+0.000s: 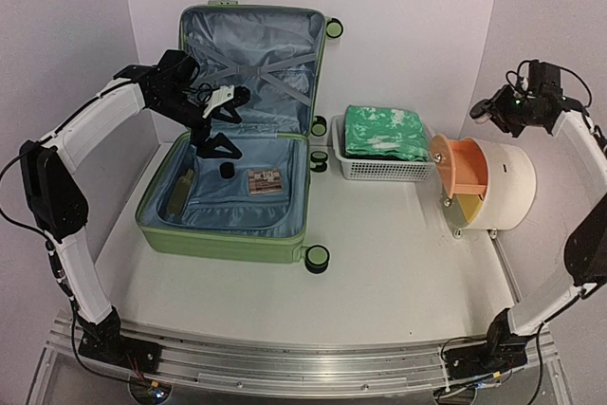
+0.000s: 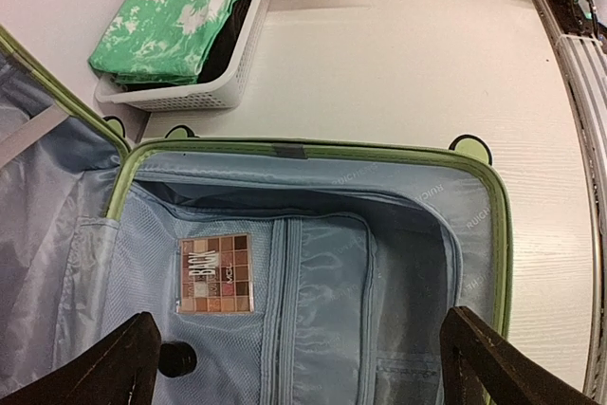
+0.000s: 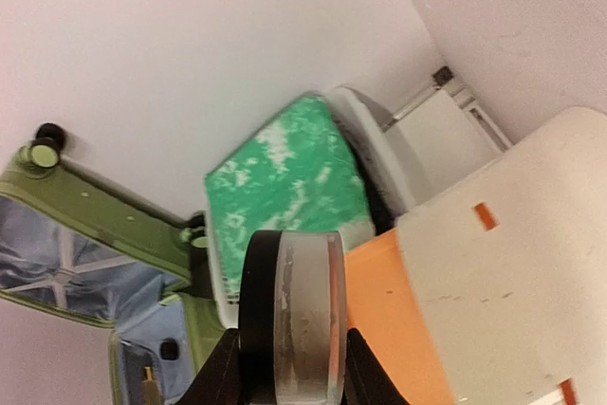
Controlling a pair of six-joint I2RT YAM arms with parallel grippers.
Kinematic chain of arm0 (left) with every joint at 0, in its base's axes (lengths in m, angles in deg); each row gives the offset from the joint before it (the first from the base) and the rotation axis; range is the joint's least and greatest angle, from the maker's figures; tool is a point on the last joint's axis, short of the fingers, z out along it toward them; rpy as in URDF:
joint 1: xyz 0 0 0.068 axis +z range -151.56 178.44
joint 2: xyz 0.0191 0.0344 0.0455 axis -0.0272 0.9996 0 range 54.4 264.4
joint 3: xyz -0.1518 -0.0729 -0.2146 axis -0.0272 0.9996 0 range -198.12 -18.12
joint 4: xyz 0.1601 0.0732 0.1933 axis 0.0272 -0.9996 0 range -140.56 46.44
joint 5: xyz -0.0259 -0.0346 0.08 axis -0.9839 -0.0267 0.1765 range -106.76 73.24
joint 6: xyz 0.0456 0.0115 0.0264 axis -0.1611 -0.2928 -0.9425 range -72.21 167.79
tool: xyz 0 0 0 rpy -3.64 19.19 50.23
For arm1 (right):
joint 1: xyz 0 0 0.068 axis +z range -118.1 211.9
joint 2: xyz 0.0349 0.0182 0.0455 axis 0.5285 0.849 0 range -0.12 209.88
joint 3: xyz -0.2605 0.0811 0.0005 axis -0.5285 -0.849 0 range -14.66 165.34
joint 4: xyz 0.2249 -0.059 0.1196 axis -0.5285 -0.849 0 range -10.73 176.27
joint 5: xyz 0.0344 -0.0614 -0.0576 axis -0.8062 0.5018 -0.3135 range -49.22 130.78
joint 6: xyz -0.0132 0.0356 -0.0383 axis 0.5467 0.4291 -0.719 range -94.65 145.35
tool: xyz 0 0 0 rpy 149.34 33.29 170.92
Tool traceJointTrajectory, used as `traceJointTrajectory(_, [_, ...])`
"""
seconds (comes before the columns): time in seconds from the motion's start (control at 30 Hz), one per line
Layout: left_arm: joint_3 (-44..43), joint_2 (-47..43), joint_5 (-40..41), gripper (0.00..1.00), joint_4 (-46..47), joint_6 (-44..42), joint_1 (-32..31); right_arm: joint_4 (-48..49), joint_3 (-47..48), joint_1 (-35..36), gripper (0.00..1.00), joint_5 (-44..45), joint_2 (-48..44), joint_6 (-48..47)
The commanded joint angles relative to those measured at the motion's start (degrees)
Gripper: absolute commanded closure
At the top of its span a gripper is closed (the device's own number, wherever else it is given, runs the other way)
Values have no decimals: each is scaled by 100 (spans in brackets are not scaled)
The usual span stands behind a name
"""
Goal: Open, take out, and arrange the luggage
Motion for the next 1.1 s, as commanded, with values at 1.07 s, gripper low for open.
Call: traceJointTrajectory(1.07, [-89, -98, -53, 0, 170, -27, 10, -2691, 1687, 22, 92, -1226, 2129, -2205])
